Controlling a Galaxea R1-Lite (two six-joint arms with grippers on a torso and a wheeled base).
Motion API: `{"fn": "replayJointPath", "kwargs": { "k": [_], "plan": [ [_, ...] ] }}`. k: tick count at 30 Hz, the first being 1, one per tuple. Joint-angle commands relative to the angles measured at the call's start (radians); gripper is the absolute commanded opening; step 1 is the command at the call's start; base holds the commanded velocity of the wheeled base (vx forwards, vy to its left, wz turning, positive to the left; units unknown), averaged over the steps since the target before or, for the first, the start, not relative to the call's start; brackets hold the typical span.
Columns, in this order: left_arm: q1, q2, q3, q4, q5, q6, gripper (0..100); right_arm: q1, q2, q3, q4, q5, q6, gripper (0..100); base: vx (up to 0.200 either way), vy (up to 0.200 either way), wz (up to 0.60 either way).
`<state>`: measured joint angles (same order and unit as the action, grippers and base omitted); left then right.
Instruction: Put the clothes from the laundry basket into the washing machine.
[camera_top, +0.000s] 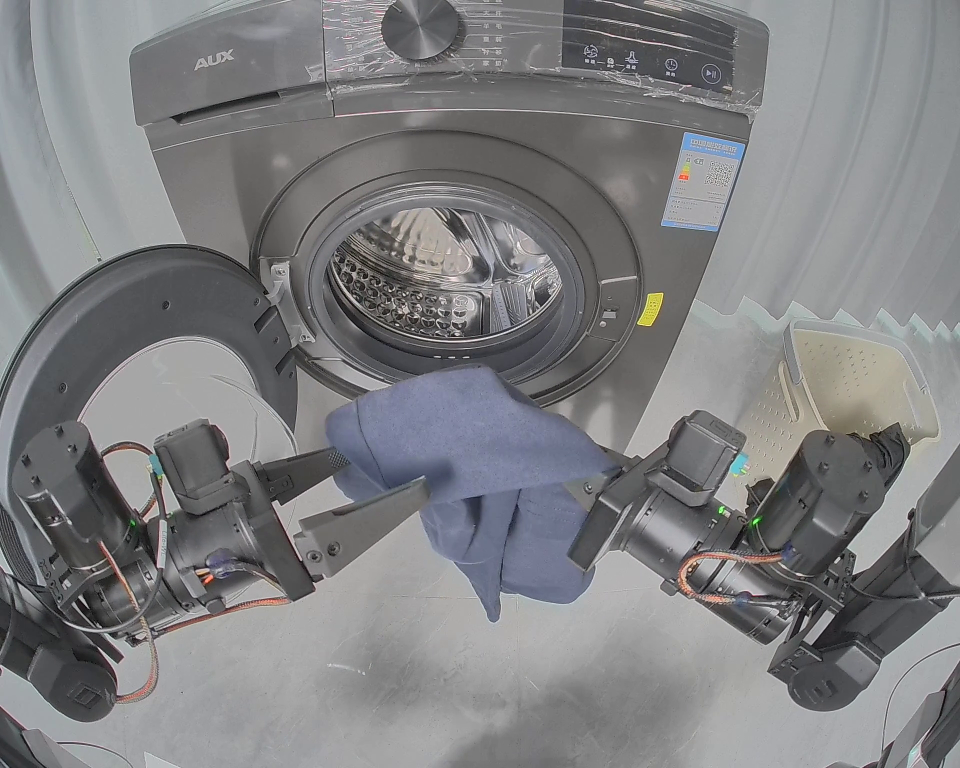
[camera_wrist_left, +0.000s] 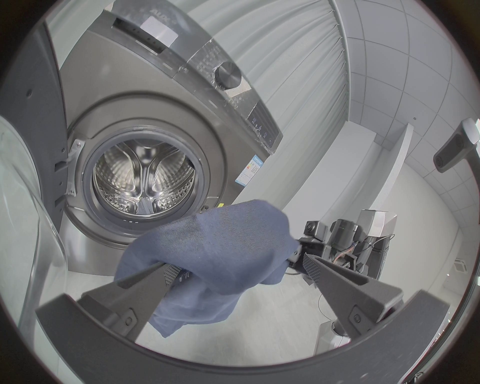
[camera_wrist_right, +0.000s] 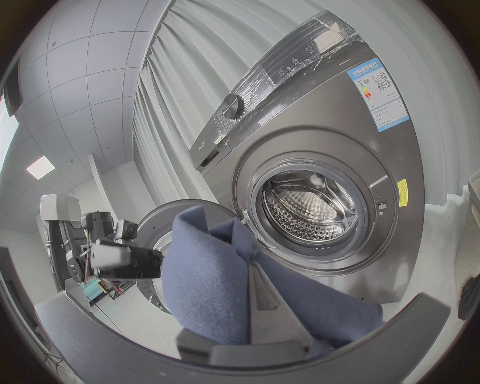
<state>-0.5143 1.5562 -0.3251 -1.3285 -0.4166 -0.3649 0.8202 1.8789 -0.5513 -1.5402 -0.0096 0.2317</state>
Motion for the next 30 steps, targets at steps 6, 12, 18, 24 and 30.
{"fn": "replayJointPath", "kwargs": {
  "k": [6, 12, 18, 24, 30],
  "plan": [
    [0.010, 0.096, 0.024, -0.063, 0.005, 0.000, 100, -0.007, -0.072, -0.015, -0.001, 0.000, 0.000, 0, 0.000, 0.000, 0.00],
    [0.011, 0.203, 0.052, -0.176, 0.064, 0.026, 100, -0.030, -0.084, -0.024, -0.001, 0.002, 0.001, 0, 0.000, 0.000, 0.00],
    [0.026, 0.286, 0.063, -0.219, 0.104, 0.086, 100, -0.041, -0.092, -0.024, -0.001, 0.003, 0.000, 0, 0.000, 0.000, 0.00],
    [0.059, 0.298, 0.070, -0.219, 0.102, 0.090, 100, -0.039, -0.104, -0.024, 0.000, 0.005, -0.002, 0, 0.000, 0.000, 0.00],
    [0.054, 0.349, 0.093, -0.219, 0.102, 0.123, 100, -0.035, -0.109, -0.030, 0.000, 0.005, -0.002, 0, 0.000, 0.000, 0.00]
  ]
}}
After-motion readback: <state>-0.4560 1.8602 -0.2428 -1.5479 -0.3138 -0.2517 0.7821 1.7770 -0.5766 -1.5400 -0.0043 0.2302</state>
